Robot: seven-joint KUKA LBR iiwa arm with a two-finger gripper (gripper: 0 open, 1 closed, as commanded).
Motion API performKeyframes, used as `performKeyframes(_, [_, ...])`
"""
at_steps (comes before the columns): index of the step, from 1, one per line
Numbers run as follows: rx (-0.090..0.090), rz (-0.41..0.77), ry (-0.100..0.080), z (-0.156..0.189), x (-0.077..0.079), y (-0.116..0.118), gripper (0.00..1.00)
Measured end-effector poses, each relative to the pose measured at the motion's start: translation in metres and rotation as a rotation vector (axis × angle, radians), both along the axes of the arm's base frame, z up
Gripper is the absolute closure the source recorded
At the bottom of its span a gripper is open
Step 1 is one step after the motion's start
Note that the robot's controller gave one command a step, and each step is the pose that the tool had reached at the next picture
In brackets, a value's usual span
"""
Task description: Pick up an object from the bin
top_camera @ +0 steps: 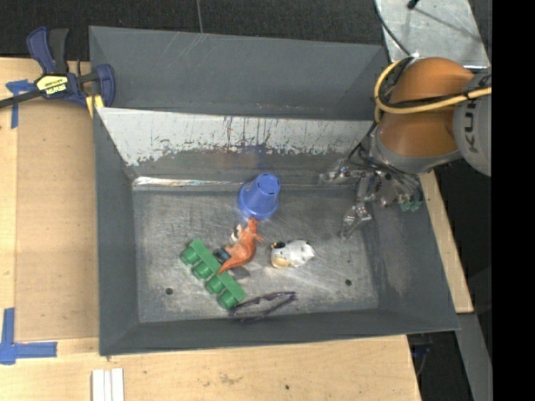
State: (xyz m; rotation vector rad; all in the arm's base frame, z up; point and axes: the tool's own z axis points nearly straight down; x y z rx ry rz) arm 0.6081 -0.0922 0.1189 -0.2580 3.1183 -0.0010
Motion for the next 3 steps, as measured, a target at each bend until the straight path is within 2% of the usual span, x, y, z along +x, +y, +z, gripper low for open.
performKeyframes(1, [-0.004, 0.124, 0.011, -0.037, -0.019, 0.004, 0.0])
performKeyframes(2, [-0.004, 0.178, 0.003, -0.039, -0.044, 0.075, 1.0])
performKeyframes(3, [-0.002, 0.182, 0.003, -0.039, -0.044, 0.074, 1.0])
